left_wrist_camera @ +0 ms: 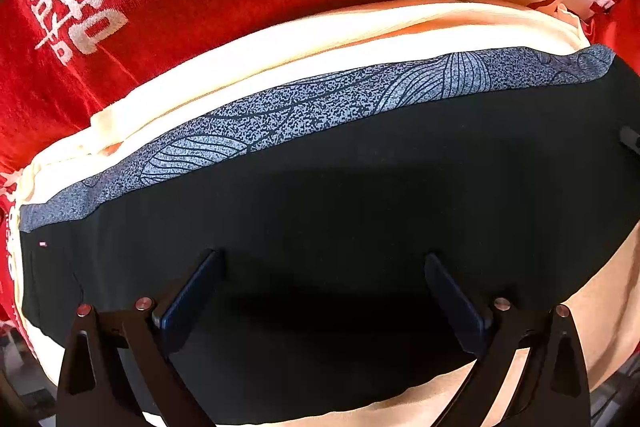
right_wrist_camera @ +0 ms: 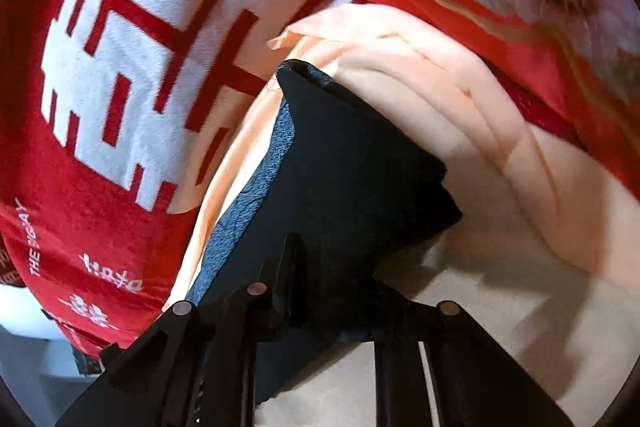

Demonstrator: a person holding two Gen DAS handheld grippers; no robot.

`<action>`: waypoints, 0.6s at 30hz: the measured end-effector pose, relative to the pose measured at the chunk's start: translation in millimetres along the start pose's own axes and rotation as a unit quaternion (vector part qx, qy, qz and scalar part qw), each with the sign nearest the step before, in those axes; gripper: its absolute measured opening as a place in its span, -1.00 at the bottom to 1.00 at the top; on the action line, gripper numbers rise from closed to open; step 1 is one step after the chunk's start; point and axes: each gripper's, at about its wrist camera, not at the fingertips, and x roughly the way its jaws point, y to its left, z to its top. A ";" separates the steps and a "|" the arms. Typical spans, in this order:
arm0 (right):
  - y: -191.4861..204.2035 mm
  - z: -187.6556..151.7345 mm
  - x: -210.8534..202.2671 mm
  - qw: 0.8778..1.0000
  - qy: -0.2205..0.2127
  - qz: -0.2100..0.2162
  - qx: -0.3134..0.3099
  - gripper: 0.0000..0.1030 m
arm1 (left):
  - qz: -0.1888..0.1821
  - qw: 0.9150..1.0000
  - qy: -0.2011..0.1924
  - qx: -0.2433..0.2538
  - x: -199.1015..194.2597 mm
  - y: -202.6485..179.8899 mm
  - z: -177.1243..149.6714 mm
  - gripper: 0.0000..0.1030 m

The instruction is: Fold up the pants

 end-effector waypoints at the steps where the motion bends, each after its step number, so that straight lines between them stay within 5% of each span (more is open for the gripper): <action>1: 1.0 0.4 -2.2 1.000 0.001 0.001 -0.002 -0.67 | 0.001 1.000 0.001 0.001 -0.1 -0.7 0.4 0.98; 8: 6.8 0.7 -9.5 1.000 0.005 -0.010 -0.021 -0.67 | 0.009 1.000 0.010 -0.002 -12.4 -2.5 8.3 0.98; 14: 19.1 -0.6 -17.2 0.999 0.004 -0.008 -0.045 -0.67 | -0.093 0.995 -0.036 -0.031 -50.3 -13.8 22.8 0.93; 18: 28.4 -2.7 -24.0 0.998 0.003 -0.006 -0.059 -0.68 | -0.166 0.985 -0.024 -0.027 -35.8 -32.8 24.2 0.79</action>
